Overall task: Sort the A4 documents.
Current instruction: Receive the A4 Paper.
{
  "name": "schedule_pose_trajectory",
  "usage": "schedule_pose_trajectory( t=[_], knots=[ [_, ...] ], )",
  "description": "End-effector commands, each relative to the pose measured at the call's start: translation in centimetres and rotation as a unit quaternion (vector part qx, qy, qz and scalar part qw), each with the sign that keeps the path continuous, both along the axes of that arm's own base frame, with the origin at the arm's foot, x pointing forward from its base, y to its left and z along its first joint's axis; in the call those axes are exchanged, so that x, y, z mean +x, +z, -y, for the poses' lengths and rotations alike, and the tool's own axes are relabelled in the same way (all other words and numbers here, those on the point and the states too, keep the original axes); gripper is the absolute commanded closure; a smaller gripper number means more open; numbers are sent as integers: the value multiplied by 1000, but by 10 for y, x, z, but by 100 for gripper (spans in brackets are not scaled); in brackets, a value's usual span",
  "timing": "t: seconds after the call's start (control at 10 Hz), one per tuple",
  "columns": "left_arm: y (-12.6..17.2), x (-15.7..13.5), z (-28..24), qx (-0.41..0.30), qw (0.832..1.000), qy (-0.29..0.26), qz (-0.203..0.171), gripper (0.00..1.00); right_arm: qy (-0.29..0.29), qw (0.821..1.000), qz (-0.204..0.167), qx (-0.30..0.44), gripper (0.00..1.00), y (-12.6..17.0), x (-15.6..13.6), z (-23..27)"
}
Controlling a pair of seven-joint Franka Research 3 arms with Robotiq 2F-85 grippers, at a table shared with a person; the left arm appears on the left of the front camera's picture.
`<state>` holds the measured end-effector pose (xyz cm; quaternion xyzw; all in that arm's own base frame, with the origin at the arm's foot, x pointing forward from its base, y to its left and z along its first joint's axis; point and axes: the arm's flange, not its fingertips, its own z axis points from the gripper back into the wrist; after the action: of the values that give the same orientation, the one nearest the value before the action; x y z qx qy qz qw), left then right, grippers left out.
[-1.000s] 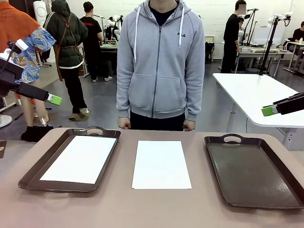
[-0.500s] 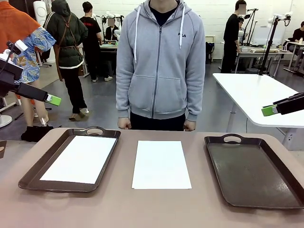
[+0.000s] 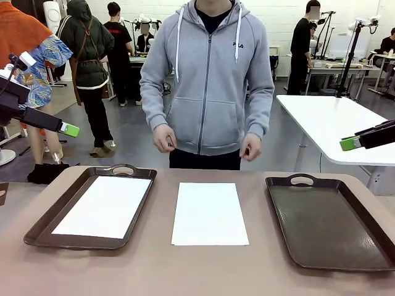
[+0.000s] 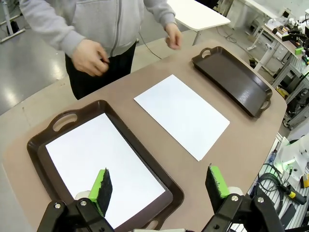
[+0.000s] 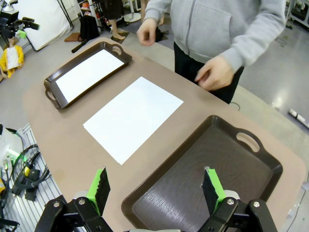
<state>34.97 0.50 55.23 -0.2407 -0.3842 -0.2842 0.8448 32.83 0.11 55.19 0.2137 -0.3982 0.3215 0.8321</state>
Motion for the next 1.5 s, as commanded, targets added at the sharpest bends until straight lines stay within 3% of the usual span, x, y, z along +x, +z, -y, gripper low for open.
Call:
schedule_pose_trajectory(
  t=[0.0, 1.4],
  knots=[
    [1, 0, 0, 1, 1000, 1, 3, 0, 6, 1000, -1, 6, 0, -2, 2, -1],
    [1, 0, 0, 1, 1000, 1, 3, 0, 6, 1000, -1, 6, 0, -2, 2, -1]
  ],
)
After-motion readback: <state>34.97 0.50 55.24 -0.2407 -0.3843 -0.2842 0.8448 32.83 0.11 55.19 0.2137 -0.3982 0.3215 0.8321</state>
